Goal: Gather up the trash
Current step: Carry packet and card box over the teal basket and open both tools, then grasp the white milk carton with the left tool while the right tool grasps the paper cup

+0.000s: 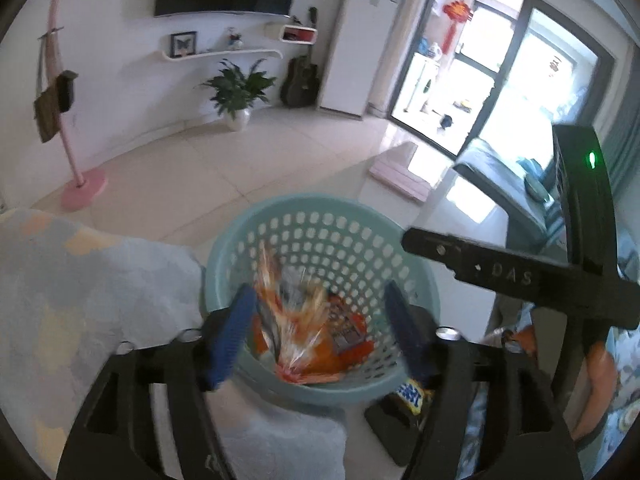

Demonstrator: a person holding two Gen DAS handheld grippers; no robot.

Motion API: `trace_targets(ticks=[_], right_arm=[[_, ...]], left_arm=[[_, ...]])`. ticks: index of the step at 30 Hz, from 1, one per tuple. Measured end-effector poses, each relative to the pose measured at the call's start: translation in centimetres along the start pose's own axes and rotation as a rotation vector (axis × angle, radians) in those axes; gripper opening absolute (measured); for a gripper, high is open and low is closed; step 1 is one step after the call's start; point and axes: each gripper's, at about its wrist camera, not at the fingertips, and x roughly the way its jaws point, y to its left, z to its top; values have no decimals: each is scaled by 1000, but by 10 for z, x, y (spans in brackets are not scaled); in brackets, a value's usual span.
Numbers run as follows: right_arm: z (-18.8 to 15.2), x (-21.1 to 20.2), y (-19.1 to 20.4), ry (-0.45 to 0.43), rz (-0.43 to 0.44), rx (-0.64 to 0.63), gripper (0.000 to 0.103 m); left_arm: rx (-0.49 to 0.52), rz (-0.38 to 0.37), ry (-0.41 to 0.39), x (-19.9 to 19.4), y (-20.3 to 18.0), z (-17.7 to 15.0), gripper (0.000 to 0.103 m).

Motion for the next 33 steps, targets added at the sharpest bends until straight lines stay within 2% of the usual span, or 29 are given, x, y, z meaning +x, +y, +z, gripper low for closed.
trace_targets(ticks=[8,14,18,24,28,31,33], right_arm=[[0,-21,12,-32,8,-28,61],[-2,-40,52,-83,69,-100,61],[-11,-46,104,-103,169,-192,61],[-50,-19,206,-65,315,-319,61],[-76,8,256,-30,350,-400,57],[-92,26,281,8,367,-433,57],[-97,30,290,12,320,-470,57]], left_arm=[[-28,-20,-36,-15,1,-7,79],[-98,43,-150,-69,27,-21,79],[-196,193,-230,-120,62,-42,79],[-389,517,-315,-190,135,-77,79],[-487,642,-281,-209,184,-96,79],[-517,736,-240,-209,209,-101,79],[-504,777,-206,-203,218,-102,79]])
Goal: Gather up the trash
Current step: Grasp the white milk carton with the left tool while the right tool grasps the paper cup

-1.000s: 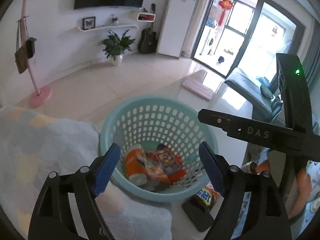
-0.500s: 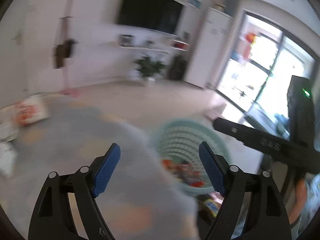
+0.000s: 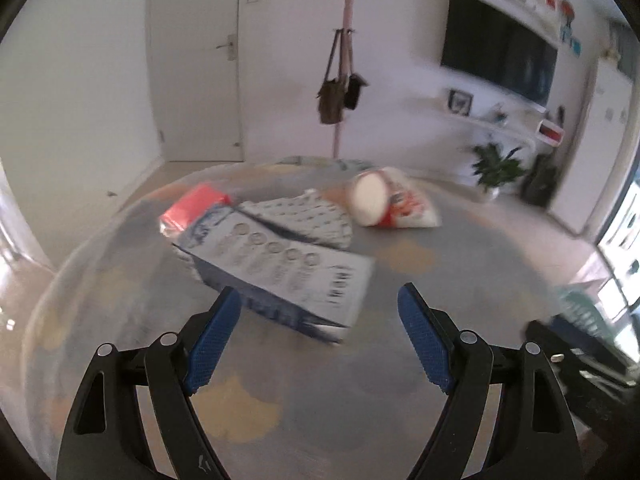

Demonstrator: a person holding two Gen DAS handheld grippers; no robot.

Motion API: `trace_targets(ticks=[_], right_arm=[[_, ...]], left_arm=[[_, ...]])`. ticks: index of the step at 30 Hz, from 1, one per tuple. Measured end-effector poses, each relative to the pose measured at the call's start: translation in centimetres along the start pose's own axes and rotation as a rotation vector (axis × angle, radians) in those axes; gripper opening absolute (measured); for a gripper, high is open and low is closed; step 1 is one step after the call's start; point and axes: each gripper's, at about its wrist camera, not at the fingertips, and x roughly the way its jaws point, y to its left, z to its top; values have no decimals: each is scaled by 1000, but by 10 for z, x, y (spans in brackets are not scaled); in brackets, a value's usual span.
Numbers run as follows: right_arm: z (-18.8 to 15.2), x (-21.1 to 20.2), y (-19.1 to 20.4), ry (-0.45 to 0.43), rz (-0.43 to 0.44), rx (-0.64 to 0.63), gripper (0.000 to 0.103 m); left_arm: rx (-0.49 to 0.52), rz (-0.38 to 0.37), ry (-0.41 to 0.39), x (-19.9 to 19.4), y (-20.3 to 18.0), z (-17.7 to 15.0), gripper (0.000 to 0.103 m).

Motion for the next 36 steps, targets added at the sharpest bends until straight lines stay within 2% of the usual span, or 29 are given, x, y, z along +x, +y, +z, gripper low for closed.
trace_targets(ticks=[5,7,11,15,16,19,21,22,25,26,28,29,31,33,36], right_arm=[[-2,0,-3,1,8,8,57],[-2,0,-6,5,16,21,57],[0,0,-8,7,24,22,57],[0,-3,-4,-3,18,12,57],[0,-3,-4,-4,21,6,57],[1,-2,0,-2,16,-3,57],[1,-1,-1,1,16,-7,57],[1,-1,-1,4,16,-7,57],[1,0,-1,10,19,-6,57],[1,-1,-1,9,25,-9,57],[3,-3,0,10,49,-23,57],[6,-3,1,17,63,-33,57],[16,-2,7,32,63,-67,57],[32,-5,16,22,71,-99,58],[65,-1,34,16,131,-123,72]], left_arm=[[49,87,45,20,-3,-7,79],[45,97,66,24,0,-6,78],[-11,115,85,15,18,-7,76],[-113,128,106,-4,60,-19,76],[-134,127,105,-7,69,-21,73],[-189,59,90,-22,86,-25,74],[-233,-46,67,-26,90,-18,79],[-250,-72,63,-24,89,-12,83],[-286,-110,79,-10,90,3,88],[-281,-84,108,3,90,12,88],[-280,13,159,25,94,19,88],[-286,33,176,33,98,16,88],[-314,31,212,48,104,18,88],[-269,62,200,51,100,24,88],[-234,72,197,58,96,26,88]])
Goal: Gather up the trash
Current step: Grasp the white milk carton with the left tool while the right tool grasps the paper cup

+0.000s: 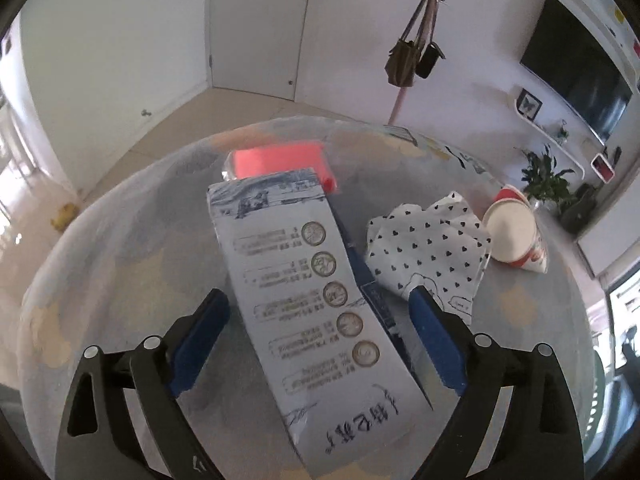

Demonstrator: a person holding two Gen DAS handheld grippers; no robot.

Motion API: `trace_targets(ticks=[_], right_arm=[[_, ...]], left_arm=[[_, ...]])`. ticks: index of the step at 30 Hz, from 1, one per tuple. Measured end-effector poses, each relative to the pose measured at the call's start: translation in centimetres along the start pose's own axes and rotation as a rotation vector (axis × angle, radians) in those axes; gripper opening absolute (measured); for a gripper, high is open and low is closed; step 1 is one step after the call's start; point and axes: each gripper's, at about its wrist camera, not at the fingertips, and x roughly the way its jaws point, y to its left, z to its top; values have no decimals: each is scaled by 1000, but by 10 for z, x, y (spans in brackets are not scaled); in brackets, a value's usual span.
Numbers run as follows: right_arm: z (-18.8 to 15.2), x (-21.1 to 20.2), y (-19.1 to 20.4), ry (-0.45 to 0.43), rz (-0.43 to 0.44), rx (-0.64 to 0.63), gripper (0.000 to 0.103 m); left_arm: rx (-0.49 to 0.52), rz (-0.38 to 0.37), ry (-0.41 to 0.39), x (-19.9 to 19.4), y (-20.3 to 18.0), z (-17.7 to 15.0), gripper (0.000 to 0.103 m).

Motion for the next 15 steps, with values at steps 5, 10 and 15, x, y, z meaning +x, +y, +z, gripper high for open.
trace_targets(ticks=[5,10,15], right_arm=[[30,41,25,36,1,-72,74],[45,85,33,41,-2,-74,82],[53,122,21,69,-21,-15,83]], left_arm=[[51,-17,-24,-13,-3,-9,66],[42,-139,-55,-36,16,-37,59],[67,-130,-127,-41,13,-52,58]])
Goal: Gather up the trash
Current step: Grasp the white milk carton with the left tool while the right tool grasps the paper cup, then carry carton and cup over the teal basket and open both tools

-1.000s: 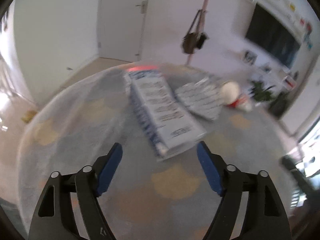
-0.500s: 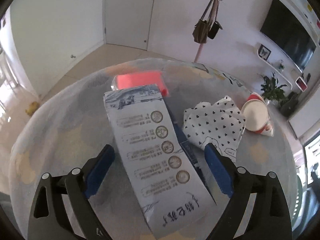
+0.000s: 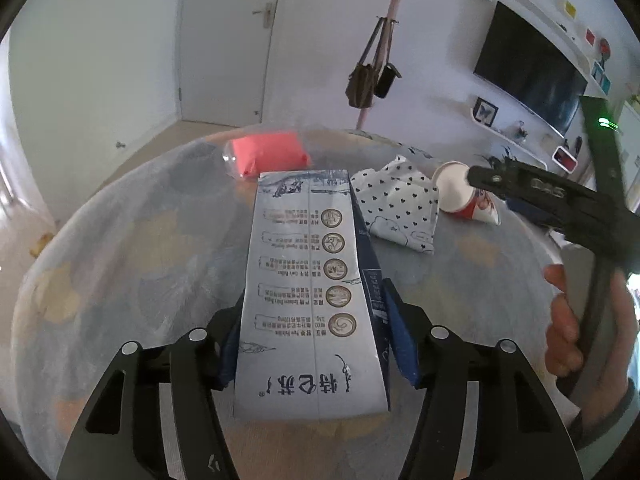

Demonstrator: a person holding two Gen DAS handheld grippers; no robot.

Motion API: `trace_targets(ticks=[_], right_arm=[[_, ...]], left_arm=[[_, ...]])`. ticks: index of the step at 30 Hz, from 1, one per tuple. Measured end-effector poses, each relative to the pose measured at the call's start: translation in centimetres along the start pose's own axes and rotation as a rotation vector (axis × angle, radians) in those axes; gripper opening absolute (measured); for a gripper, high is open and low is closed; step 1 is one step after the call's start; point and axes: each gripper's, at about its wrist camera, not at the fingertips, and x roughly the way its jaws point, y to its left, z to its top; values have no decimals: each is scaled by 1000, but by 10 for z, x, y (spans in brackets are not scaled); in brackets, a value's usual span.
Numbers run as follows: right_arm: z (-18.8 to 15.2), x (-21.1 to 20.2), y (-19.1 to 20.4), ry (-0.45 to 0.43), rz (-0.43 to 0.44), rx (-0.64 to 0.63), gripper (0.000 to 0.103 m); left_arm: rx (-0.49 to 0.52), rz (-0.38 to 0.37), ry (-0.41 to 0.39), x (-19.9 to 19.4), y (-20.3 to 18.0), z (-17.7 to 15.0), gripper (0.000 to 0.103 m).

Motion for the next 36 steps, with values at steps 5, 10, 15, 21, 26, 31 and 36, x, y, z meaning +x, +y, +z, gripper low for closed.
trace_targets(ticks=[5,10,15,21,26,31,36], right_arm=[[7,27,-1,55,15,2,83],[7,31,1,68,26,-9,72],[0,12,2,9,44,-21,72],[-15,-44,-8,-61,68,-12,72],[-36,-113,-23,-161,31,2,72],[-59,-181,-56,-254,-32,65,72],[-88,-238,-109,-311,-154,166,72]], left_arm=[[8,0,2,1,-6,-1,58],[4,-6,1,-2,-5,-2,58],[-6,-17,-17,-5,-2,-3,57],[-19,-107,-53,-26,-6,-5,57],[6,-191,-91,-56,-33,-6,57],[93,-292,-119,-79,-87,-3,57],[188,-399,-116,-88,-155,-4,57]])
